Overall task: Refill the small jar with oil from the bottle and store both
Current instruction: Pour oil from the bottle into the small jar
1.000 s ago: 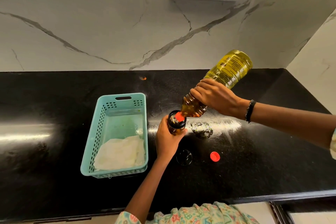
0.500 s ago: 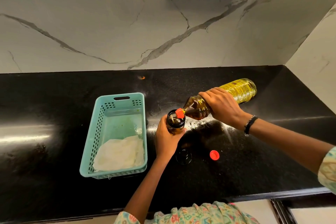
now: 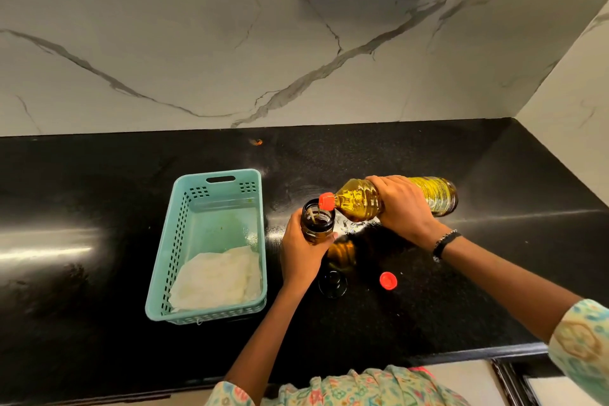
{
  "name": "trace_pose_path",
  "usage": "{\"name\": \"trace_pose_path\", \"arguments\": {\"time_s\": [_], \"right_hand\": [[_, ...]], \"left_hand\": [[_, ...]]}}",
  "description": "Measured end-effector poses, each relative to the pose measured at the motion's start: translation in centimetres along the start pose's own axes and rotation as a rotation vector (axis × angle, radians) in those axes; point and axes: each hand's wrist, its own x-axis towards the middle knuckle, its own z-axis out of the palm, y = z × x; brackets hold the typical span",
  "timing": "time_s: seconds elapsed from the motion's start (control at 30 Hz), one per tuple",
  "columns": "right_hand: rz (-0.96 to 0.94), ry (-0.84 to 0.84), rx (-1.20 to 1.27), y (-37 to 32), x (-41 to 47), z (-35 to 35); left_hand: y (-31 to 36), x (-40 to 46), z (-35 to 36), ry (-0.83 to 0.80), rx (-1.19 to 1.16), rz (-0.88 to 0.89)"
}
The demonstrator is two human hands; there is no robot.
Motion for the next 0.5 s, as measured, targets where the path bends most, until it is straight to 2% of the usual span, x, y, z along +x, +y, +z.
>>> {"name": "trace_pose_path", "arguments": {"time_s": [0.5], "right_hand": [[0.109, 0.012, 0.113, -1.2, -1.2, 0.2]], "left_hand": [[0.1, 0.1, 0.1, -0.003, 0.008, -0.032]]}}
